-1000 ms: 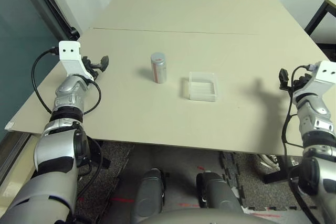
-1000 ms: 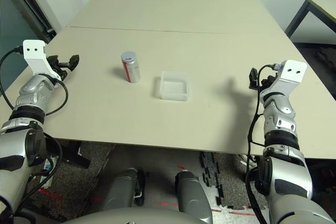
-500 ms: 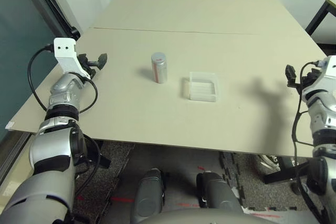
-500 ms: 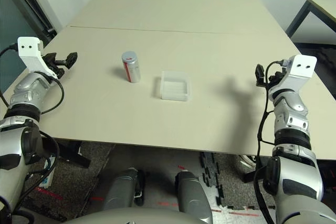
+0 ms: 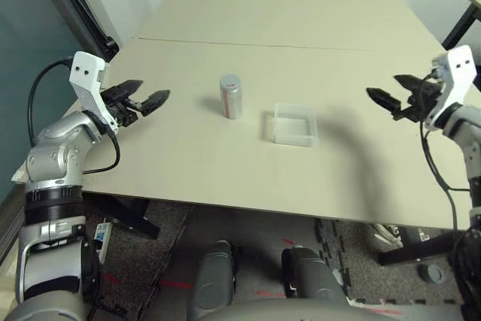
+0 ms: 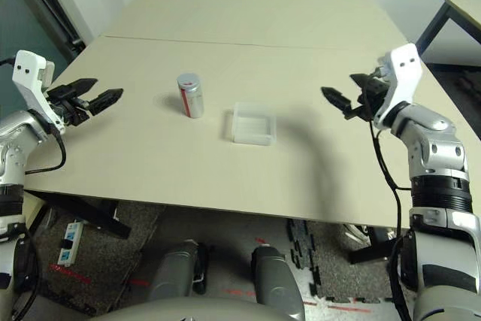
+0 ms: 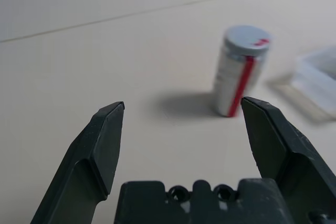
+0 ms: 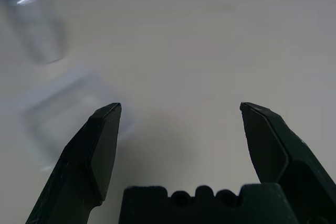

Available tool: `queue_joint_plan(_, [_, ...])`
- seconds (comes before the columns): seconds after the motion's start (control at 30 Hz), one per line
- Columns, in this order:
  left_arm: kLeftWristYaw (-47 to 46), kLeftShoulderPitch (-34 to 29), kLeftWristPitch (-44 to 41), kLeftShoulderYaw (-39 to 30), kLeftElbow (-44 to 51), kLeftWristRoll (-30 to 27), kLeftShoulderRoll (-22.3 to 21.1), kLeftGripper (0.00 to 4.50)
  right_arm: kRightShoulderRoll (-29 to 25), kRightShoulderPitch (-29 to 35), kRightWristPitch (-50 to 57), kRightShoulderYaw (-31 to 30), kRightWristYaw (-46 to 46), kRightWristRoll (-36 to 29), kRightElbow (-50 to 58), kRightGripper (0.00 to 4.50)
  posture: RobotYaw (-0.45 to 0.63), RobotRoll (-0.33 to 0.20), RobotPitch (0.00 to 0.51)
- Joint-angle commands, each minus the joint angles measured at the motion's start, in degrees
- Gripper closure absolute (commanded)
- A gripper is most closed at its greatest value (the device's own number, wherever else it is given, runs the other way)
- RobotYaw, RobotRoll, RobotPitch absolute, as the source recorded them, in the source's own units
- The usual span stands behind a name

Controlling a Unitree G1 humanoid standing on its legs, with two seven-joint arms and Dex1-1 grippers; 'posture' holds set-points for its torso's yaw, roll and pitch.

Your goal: Pour the medicine from the bottle into the box.

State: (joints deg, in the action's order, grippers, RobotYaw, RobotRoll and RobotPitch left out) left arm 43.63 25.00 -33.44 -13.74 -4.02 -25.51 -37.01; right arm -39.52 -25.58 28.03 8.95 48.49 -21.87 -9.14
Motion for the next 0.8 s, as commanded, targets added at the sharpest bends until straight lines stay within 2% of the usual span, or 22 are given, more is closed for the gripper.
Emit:
queue_joint_plan(0.03, [-0.2,0.9,0.4,4.2,-0.1,1.4,1.8,0.05,-0.1,2.2,3.9,-1.7,0.9,-1.4,4.9,0.0,0.15,0.0,0.101])
queue_joint_plan(0.43, [2.0,12.1,11.4,13.1,-17.1,8.8,8.5,0.05,0.3,4.5,6.7,-3.0,0.3,-1.1,10.9,0.0,0.06,0.0,0.092])
queue_joint_plan(0.8, [2.6,16.5,17.6,14.1,-28.8,12.5,11.5,0.05,1.7,6.6,7.2,-2.2,-2.2,-2.0,13.9,0.0,0.02,0.0,0.088])
